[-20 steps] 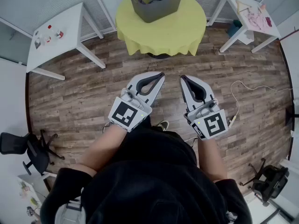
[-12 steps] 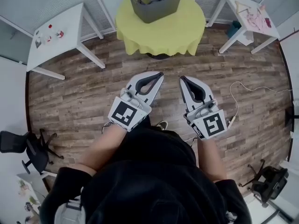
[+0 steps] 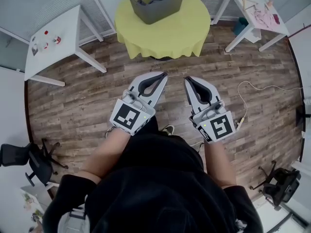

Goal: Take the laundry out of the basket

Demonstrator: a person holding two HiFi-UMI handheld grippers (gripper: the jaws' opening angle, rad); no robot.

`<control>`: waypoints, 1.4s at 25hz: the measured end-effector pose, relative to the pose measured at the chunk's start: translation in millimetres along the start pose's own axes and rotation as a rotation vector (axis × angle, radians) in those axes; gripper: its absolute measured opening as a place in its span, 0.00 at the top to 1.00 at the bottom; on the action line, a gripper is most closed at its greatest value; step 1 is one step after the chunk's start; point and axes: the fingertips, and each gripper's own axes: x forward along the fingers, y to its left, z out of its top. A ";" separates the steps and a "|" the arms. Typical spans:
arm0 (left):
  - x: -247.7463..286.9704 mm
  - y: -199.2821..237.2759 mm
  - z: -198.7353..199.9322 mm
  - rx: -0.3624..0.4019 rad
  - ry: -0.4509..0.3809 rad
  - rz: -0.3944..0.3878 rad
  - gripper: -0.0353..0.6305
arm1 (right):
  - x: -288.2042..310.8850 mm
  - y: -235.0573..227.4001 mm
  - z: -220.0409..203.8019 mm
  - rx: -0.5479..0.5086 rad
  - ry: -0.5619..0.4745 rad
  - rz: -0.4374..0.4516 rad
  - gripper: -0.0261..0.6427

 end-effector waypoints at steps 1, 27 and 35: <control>2.1 4.3 0.0 0.004 -0.001 -0.008 0.93 | 4.6 -1.4 -0.1 -0.002 0.003 -0.001 0.93; 30.8 186.7 7.3 -0.016 -0.052 -0.103 0.93 | 190.0 -36.7 -4.5 -0.016 0.050 -0.089 0.93; 31.9 213.0 2.4 -0.012 -0.043 -0.144 0.93 | 210.3 -45.1 -8.2 -0.024 0.063 -0.140 0.93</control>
